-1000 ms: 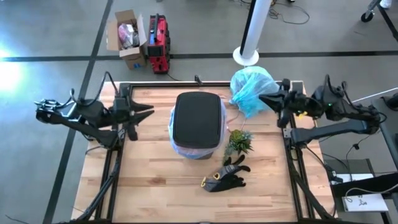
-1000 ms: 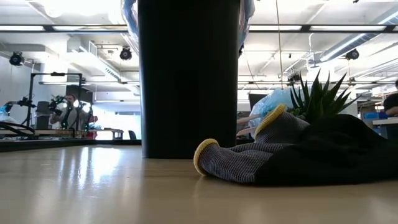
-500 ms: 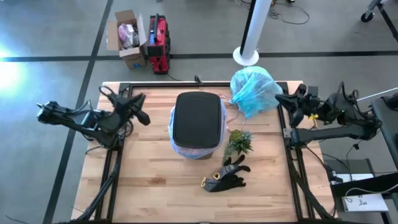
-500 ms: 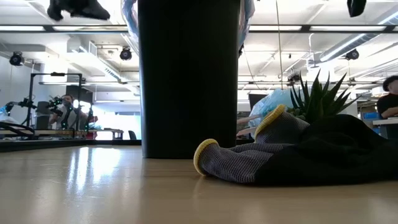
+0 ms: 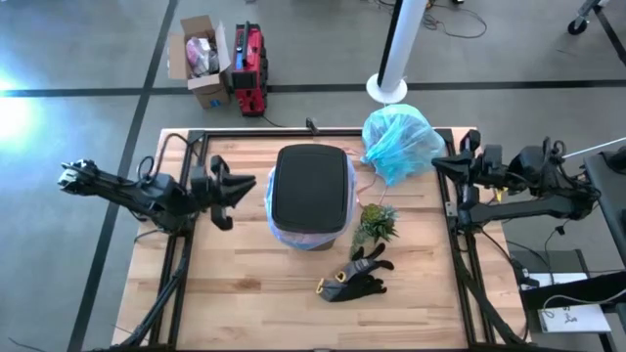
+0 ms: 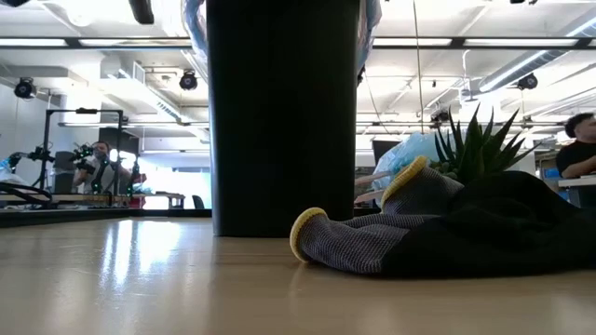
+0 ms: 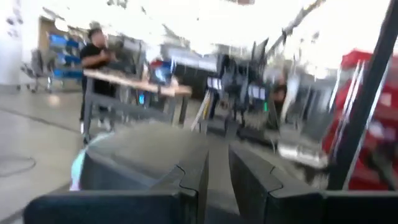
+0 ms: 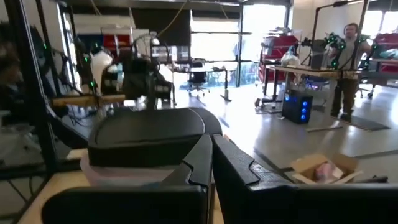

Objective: Place trash/remove bag and relplace
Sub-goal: Return to Home Position

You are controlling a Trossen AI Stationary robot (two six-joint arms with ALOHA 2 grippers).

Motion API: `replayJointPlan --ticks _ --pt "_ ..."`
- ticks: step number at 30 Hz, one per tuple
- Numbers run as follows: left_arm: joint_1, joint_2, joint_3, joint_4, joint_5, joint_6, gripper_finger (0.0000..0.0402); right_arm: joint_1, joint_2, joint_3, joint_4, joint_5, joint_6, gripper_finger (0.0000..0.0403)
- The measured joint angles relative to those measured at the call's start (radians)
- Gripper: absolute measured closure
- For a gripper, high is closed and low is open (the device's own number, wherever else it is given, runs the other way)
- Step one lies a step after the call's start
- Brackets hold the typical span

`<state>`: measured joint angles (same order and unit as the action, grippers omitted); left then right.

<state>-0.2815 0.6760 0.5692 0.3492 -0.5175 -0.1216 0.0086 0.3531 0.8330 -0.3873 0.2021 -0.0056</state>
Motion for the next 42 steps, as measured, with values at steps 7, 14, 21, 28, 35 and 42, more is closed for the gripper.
replayJointPlan --ticks 7,14,21,28,35,42 --pt "0.002 -0.016 -0.013 0.096 0.172 0.097 0.0359 0.000 -0.063 -0.002 -0.029 -0.023 -0.038 0.0403" --pt "0.168 -0.107 -0.122 0.089 0.530 0.047 0.0359 0.000 -0.237 -0.079 -0.027 -0.122 -0.088 0.0403" --pt "0.258 -0.188 -0.203 -0.006 0.394 0.008 0.0359 0.000 -0.351 -0.207 -0.028 -0.130 -0.007 0.0403" --pt "0.256 -0.360 -0.205 -0.278 0.376 -0.025 0.0359 0.000 -0.317 -0.360 0.221 -0.214 -0.011 0.0403" --pt "0.256 -0.552 -0.205 -0.438 0.377 -0.015 0.0359 0.000 -0.345 -0.531 0.386 -0.202 0.008 0.0403" --pt "0.257 -0.675 -0.284 -0.440 0.377 -0.009 0.0359 0.000 -0.343 -0.745 0.661 -0.204 0.055 0.0403"
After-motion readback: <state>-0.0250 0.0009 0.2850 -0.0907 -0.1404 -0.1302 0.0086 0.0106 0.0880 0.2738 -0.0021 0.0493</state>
